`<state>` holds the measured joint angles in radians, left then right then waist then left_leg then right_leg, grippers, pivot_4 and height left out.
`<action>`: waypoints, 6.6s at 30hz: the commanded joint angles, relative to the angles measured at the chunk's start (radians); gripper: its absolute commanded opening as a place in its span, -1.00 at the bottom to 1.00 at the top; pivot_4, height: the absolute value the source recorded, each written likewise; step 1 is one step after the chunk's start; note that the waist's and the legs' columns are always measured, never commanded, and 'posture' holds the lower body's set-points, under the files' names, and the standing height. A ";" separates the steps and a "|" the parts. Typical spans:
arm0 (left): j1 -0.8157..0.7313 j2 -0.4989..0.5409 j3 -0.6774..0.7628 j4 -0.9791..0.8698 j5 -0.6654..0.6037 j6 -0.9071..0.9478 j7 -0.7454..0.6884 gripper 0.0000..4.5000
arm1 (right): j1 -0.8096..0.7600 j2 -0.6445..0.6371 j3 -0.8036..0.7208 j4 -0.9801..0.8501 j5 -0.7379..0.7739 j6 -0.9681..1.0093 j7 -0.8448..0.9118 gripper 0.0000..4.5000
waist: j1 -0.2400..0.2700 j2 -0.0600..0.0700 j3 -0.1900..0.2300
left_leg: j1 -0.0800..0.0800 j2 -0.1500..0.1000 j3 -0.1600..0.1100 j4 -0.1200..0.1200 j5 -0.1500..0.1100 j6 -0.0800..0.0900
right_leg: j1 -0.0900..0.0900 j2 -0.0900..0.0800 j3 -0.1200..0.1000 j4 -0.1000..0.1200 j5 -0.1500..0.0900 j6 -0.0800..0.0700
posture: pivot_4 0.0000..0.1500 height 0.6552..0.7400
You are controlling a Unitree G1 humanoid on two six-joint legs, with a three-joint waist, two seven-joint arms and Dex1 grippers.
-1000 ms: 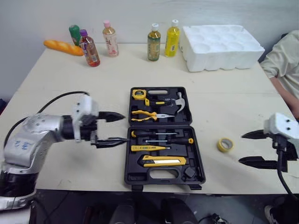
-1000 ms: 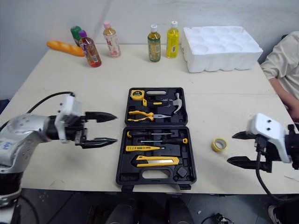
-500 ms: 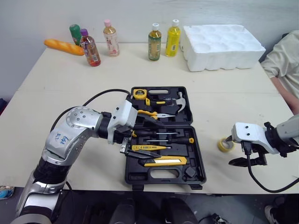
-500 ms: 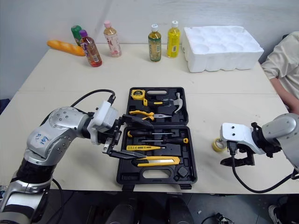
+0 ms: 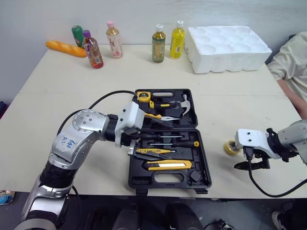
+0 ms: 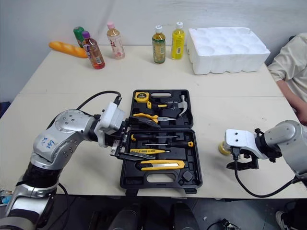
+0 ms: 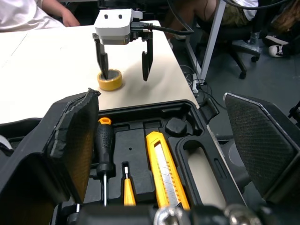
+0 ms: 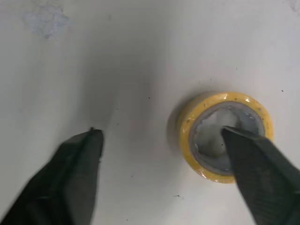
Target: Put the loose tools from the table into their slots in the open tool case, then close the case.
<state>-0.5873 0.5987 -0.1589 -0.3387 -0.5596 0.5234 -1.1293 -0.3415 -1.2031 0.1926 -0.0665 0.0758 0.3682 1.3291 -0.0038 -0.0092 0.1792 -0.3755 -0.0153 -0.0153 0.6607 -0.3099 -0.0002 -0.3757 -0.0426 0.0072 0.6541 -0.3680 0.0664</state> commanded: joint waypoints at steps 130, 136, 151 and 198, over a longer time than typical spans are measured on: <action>-0.018 0.010 -0.007 0.611 0.366 -0.129 0.080 -0.99 | -0.154 0.480 -0.047 0.081 0.123 0.078 -0.432 -1.00 | -0.005 -0.001 0.000 | -0.002 -0.001 -0.001 0.003 -0.003 0.002 | -0.002 -0.001 -0.001 0.005 0.000 0.000 | 1.00 1.00; -0.076 -0.046 -0.016 0.669 0.393 -0.152 0.110 -0.99 | -0.167 0.522 -0.047 0.086 0.104 0.095 -0.447 -1.00 | -0.003 -0.001 0.000 | -0.002 -0.001 -0.001 0.004 -0.002 0.001 | -0.002 -0.001 -0.001 0.005 0.000 0.000 | 1.00 1.00; -0.108 -0.051 -0.006 0.775 0.465 -0.212 0.099 -0.99 | -0.128 0.522 -0.082 0.055 0.075 0.105 -0.470 -1.00 | 0.001 -0.001 0.000 | -0.001 -0.001 -0.001 0.003 -0.001 0.000 | -0.002 -0.001 -0.001 0.005 0.000 0.000 | 1.00 1.00; -0.344 -0.129 0.184 0.757 0.249 0.687 0.549 0.98 | -0.533 0.668 -0.177 0.268 0.288 0.803 -0.759 1.00 | -0.023 -0.001 0.000 | -0.031 -0.004 0.000 0.015 0.004 -0.003 | -0.036 -0.002 0.000 0.028 0.000 0.000 | 1.00 1.00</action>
<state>-0.9380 0.4670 0.0315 0.4095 -0.3209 1.2094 -0.5947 -0.8585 -0.5350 0.0282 0.2041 0.3728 1.1773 0.5771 -0.0269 -0.0106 0.1787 -0.4064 -0.0189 -0.0156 0.6762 -0.3064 -0.0036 -0.4119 -0.0450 0.0075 0.6825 -0.3680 0.0663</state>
